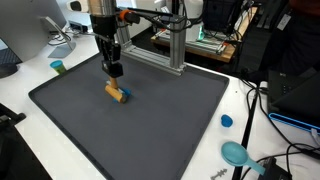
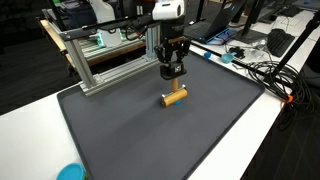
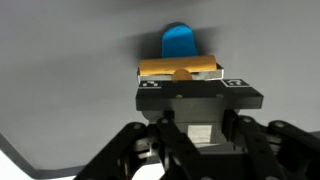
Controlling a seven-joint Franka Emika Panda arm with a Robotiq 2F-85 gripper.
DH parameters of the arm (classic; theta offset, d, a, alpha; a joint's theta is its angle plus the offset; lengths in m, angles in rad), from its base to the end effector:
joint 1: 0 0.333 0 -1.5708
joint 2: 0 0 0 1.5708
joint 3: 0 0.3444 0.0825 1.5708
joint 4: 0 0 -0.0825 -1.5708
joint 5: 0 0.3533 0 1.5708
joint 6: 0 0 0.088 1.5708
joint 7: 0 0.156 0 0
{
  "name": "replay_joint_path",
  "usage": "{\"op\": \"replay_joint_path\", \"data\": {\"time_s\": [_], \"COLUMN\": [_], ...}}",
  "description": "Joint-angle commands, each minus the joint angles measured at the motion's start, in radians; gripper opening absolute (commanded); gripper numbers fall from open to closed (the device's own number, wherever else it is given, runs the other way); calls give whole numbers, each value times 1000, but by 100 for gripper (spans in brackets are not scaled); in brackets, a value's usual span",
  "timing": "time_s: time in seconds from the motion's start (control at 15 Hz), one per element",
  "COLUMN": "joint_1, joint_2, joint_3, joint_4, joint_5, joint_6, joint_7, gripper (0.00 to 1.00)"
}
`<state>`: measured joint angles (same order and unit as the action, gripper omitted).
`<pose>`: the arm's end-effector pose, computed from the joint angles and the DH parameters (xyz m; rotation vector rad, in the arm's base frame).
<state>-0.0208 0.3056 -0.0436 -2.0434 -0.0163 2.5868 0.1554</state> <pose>0.6129 -0.0386 0.3166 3.0911 -0.3154 0.3728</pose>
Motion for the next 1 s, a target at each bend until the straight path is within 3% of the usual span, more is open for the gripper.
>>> {"op": "replay_joint_path", "data": {"time_s": [0.0,0.47,0.93], "joint_1": [7,7,11], "joint_2": [22,46,72], "joint_3": [-7,-7,-9], "joint_4": [15,27,34], "joint_5": [-1,-3,-15], "joint_6": [-31,-54,18], "joint_7": [1,-2,-2], "gripper": [21,21,21]}}
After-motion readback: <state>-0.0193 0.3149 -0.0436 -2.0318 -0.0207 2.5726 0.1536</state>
